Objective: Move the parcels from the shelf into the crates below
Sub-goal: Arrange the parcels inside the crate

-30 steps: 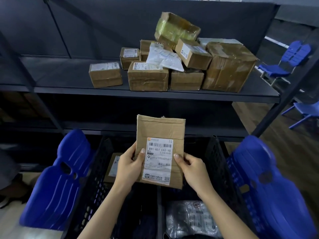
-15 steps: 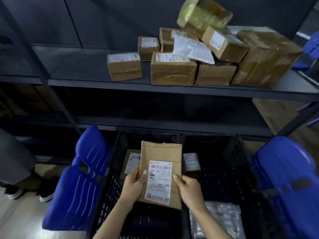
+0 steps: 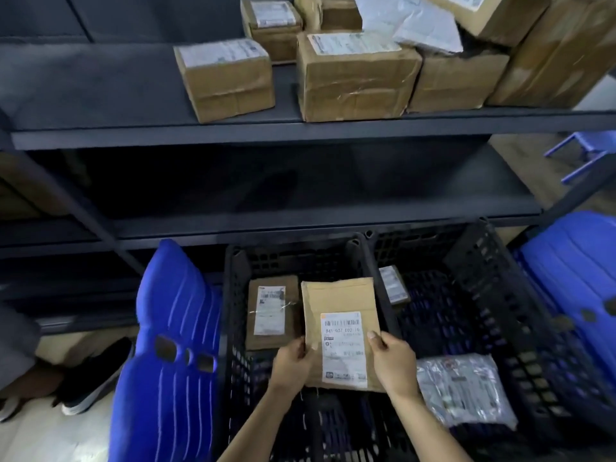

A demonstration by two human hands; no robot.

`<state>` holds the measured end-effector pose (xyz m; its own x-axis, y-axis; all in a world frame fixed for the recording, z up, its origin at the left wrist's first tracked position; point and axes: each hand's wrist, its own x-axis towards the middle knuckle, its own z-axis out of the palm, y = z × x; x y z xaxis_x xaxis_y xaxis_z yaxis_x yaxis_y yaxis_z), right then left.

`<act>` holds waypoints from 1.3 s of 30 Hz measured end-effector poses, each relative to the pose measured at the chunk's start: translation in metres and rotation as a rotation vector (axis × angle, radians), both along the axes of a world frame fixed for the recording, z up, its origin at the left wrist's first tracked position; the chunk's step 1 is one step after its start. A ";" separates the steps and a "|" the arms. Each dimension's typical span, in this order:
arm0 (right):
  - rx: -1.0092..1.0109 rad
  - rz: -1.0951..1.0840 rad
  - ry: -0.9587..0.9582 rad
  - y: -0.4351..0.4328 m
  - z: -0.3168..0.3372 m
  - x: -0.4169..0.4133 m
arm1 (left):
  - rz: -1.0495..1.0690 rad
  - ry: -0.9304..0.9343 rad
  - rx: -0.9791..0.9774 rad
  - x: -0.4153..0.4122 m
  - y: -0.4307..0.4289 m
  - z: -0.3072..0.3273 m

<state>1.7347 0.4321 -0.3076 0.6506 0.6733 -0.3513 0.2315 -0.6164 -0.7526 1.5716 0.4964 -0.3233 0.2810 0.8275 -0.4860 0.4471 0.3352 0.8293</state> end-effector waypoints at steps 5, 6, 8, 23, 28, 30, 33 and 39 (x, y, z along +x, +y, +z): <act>-0.019 -0.061 -0.067 0.033 -0.030 0.002 | 0.021 0.066 0.002 0.014 0.031 -0.035; -0.022 -0.048 -0.083 0.039 -0.037 0.001 | 0.026 0.094 0.015 0.015 0.038 -0.042; -0.034 -0.024 -0.096 0.048 -0.053 -0.004 | 0.027 0.125 0.023 0.015 0.051 -0.057; 0.062 -0.098 -0.246 0.094 -0.095 0.005 | 0.238 -0.014 0.037 0.037 0.066 -0.092; -0.014 -0.079 -0.188 0.102 -0.112 0.010 | 0.238 0.072 0.035 0.044 0.079 -0.109; -0.049 -0.080 -0.181 0.106 -0.122 0.014 | 0.225 0.143 0.043 0.047 0.085 -0.115; -0.080 -0.080 -0.204 0.112 -0.136 0.014 | 0.179 0.201 0.046 0.050 0.091 -0.129; -0.123 -0.087 -0.216 0.117 -0.165 0.016 | 0.171 0.330 0.279 0.051 0.088 -0.157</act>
